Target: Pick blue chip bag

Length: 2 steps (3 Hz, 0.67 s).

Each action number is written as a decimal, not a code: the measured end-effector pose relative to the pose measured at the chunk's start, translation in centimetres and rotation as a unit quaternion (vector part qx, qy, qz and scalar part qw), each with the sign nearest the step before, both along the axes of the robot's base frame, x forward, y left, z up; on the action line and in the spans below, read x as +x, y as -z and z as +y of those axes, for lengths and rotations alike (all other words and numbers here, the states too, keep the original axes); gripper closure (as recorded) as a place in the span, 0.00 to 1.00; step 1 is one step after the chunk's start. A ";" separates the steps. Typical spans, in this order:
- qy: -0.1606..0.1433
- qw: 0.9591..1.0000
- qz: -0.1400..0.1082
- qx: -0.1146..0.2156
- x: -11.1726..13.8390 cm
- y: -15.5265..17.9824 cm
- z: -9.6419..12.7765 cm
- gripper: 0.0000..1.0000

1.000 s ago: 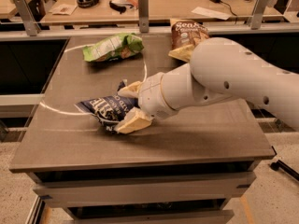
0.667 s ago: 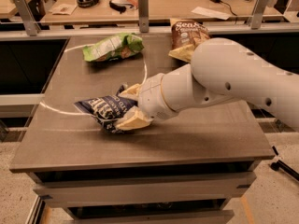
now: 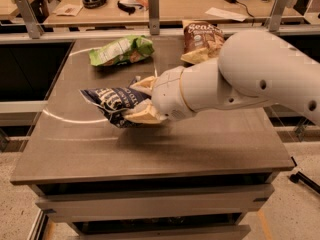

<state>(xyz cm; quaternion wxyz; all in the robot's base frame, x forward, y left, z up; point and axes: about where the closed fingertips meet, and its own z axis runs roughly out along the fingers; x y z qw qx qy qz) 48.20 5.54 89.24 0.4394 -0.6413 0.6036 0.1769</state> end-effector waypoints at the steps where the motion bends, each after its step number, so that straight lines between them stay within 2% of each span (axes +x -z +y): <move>1: 0.017 0.999 -0.029 0.030 0.9 -3.5 -0.2 1.00; 2: 0.017 0.999 -0.029 0.030 0.9 -3.5 -0.2 1.00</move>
Offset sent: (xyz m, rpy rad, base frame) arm 0.0070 -0.0015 0.0260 0.0447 -0.0429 -0.0257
